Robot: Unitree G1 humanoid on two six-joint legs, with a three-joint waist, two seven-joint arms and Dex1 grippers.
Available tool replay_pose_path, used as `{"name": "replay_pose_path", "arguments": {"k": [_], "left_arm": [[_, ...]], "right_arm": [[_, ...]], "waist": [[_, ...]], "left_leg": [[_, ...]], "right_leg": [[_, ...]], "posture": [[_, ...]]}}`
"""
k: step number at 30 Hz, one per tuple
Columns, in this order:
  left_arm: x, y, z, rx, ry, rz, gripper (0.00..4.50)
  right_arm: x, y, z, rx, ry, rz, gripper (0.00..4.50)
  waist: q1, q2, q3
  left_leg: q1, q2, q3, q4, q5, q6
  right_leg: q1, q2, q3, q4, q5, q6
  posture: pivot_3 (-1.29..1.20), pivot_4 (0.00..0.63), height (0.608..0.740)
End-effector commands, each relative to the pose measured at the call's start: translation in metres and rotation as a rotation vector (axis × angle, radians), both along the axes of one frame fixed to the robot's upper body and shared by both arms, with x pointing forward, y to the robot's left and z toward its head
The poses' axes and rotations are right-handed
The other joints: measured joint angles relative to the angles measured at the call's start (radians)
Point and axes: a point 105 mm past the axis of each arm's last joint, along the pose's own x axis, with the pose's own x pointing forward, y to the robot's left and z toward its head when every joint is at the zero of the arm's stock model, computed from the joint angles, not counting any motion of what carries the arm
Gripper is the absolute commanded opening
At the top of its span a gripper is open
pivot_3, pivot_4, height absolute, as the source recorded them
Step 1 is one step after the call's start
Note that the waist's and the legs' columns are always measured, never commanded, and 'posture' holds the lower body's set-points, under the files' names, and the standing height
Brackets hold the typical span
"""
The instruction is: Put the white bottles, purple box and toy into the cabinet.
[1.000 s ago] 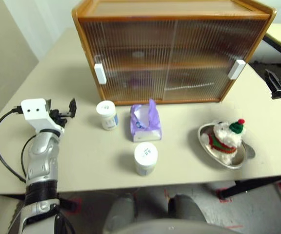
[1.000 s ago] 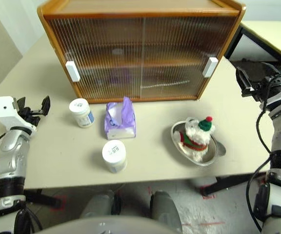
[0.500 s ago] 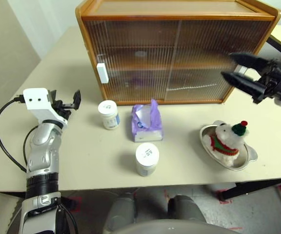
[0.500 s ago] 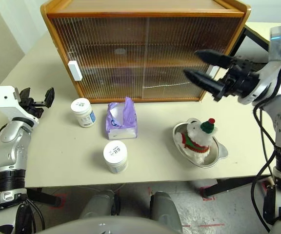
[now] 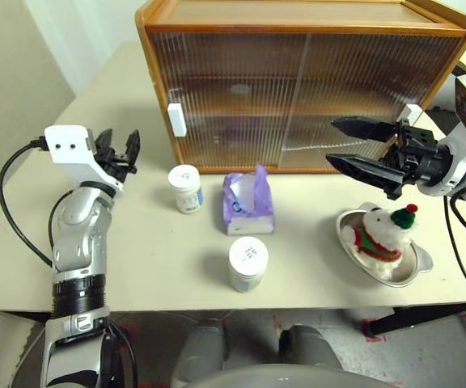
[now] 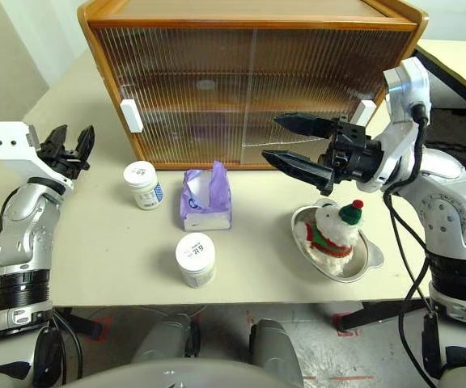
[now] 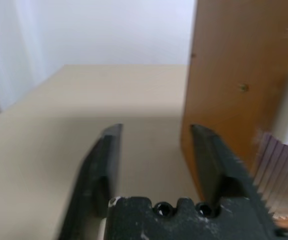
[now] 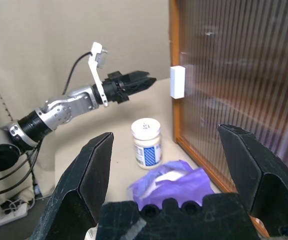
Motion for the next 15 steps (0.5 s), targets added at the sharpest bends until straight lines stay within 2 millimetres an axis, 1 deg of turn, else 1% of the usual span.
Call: {"name": "replay_pose_path", "arguments": {"k": [1,4,15], "left_arm": [[0.001,-0.015,-0.002,-0.027,0.012,-0.077,1.22],[0.005,-0.027,-0.001,-0.039,0.011,-0.128,0.05],[0.017,-0.050,0.006,-0.060,0.000,-0.219,0.05]], "right_arm": [[-0.001,0.005,-0.001,-0.004,-0.003,0.009,4.50],[0.000,0.006,0.000,0.004,-0.010,0.002,4.50],[0.003,0.009,0.003,0.018,-0.032,-0.017,4.50]], "waist": [[0.002,0.000,0.000],[0.007,0.000,0.000],[0.014,0.000,0.000]], "left_leg": [[0.000,0.000,0.000,0.000,0.000,0.000],[-0.001,0.000,0.000,0.000,0.000,0.000],[-0.003,0.000,0.000,0.002,0.001,0.001]], "right_leg": [[0.000,0.000,0.000,0.000,0.000,0.000],[-0.001,0.000,0.000,0.000,0.000,0.000],[-0.002,0.002,0.000,0.000,0.001,0.000]], "posture": [[0.04,0.000,0.740],[0.04,0.000,0.740],[0.03,0.000,0.740]]}}
